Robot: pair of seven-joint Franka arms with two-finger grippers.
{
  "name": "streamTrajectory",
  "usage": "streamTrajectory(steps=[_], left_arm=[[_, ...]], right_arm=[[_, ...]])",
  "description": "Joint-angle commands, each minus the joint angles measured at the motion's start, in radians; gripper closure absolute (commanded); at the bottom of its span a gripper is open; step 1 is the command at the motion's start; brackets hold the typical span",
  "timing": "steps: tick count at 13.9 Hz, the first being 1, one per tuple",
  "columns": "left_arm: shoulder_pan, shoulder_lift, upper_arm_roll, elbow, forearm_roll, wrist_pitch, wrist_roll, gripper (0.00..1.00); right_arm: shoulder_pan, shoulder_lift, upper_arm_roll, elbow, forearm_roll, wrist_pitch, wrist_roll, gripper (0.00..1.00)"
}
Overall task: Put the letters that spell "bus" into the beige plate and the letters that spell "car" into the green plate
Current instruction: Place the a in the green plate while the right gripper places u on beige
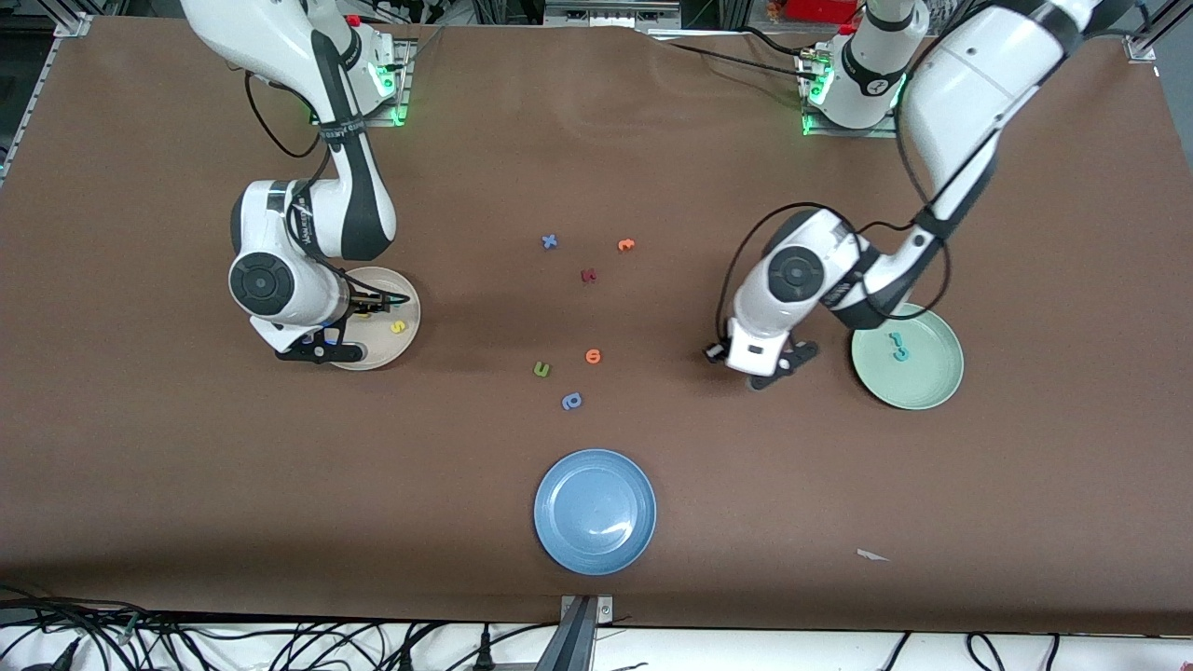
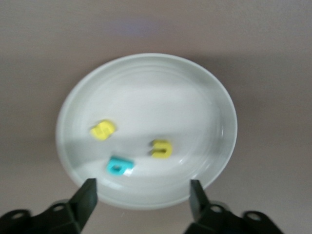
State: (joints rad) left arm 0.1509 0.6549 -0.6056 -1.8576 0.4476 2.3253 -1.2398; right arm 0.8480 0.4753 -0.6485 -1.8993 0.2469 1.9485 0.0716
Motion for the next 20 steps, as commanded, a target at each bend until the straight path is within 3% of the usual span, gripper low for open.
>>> streamTrajectory(steps=[1,3,5,9,12,13,14,17,20], left_arm=[[0.131,-0.066,-0.045,-0.018,0.013,-0.108,0.153,0.99],[0.261,-0.072,-0.112,-0.017,0.013,-0.182,0.283,0.99],[0.41,-0.07,-0.198,-0.011,0.013,-0.256,0.42,0.99],[0.495,-0.052,-0.188,-0.02,0.029,-0.281,0.592,0.98],[0.53,-0.037,-0.172,-0.017,0.029,-0.276,0.686,0.96],[0.529,-0.035,-0.172,-0.015,0.029,-0.276,0.683,0.88],[0.53,-0.028,-0.172,-0.017,0.029,-0.276,0.684,0.73],[0.532,-0.026,-0.172,-0.011,0.029,-0.276,0.683,0.0],[0.541,-0.034,-0.174,0.007,0.029,-0.277,0.688,0.0]], right_arm=[[0.0,-0.017,-0.026,0.203,0.012,-0.254,-0.022,0.0],[-0.004,-0.015,-0.033,0.334,0.006,-0.467,-0.026,0.0],[-0.004,-0.015,-0.059,0.466,0.006,-0.551,-0.026,0.0],[-0.012,-0.036,-0.099,0.542,0.022,-0.471,-0.016,0.0],[-0.128,-0.101,-0.041,0.545,0.014,-0.432,-0.016,0.0],[-0.188,-0.125,0.014,0.545,0.002,-0.407,-0.016,0.0],[-0.266,-0.139,0.089,0.546,-0.011,-0.396,-0.016,0.0],[-0.481,-0.191,0.306,0.545,-0.085,-0.358,-0.016,0.0],[-0.517,-0.253,0.383,0.514,-0.226,-0.368,-0.016,0.0]])
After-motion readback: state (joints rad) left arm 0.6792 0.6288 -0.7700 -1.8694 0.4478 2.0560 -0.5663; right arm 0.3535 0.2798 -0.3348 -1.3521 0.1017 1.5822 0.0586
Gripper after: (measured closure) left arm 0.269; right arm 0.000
